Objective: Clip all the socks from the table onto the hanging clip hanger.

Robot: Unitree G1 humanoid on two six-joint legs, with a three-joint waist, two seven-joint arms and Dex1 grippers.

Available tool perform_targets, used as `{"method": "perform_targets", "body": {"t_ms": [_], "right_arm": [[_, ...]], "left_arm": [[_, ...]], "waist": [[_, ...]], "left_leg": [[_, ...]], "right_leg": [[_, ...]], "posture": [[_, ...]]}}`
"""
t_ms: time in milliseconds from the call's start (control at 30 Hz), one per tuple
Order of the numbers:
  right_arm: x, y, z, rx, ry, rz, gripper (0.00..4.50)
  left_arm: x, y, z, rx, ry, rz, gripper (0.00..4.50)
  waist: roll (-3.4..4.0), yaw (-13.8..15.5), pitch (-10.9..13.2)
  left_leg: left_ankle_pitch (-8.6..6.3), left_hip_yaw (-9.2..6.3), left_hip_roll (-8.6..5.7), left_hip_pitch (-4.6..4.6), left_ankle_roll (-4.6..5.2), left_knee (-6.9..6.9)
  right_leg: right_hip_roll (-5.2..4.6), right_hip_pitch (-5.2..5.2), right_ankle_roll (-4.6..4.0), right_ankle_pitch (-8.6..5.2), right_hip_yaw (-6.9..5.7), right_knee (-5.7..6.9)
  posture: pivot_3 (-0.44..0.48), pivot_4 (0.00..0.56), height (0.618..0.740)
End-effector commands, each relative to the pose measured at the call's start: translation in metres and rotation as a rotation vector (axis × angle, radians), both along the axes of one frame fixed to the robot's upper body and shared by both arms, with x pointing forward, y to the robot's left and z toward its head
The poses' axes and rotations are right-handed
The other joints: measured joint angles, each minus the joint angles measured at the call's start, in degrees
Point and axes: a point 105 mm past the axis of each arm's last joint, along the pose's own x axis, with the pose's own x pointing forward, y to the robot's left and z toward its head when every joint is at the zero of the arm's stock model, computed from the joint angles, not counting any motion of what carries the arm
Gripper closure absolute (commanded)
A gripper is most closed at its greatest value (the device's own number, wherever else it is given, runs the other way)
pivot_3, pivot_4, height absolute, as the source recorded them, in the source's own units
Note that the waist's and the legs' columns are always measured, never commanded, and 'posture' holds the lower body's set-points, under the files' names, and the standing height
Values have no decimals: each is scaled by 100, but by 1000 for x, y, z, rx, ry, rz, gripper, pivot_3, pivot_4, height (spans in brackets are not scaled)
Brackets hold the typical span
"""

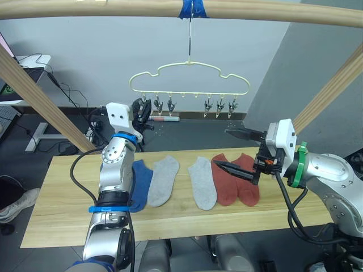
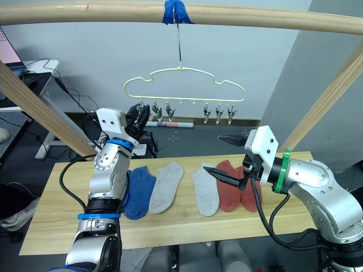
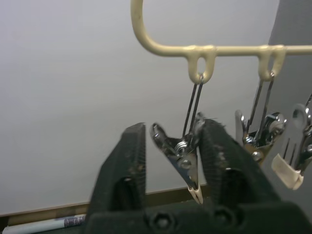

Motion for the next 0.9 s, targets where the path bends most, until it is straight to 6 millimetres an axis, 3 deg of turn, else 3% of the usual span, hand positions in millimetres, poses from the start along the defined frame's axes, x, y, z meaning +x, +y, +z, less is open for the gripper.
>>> {"method": "perform_targets", "body": {"t_ms": [33, 500, 700, 900], "right_arm": [[-5, 3, 5, 12, -33, 22, 0], [-2, 5, 2, 18, -18, 25, 0], [-2, 5, 2, 22, -13, 26, 0], [-2, 4, 2, 20, -13, 22, 0]], "left_arm": [[-2, -2, 14, 20, -57, -6, 3457], [-6, 5, 19, 7, -76, 2, 3457], [-5, 7, 17, 12, -63, 19, 1969], [-4, 4, 20, 19, -66, 18, 1969]], "waist": [[0, 1, 0], [0, 8, 0], [1, 13, 1], [1, 15, 1]], "left_leg": [[0, 0, 0, 0, 0, 0], [0, -1, 0, 0, 0, 1], [0, -1, 0, 0, 0, 1], [0, -1, 0, 0, 0, 2]], "right_leg": [[0, 0, 0, 0, 0, 0], [0, 0, 1, 1, 0, 2], [0, 0, 0, 2, 0, 2], [0, 0, -1, 2, 0, 4]], "posture": [[-226, 231, 740], [-207, 255, 740], [-206, 249, 740], [-204, 250, 740]]}}
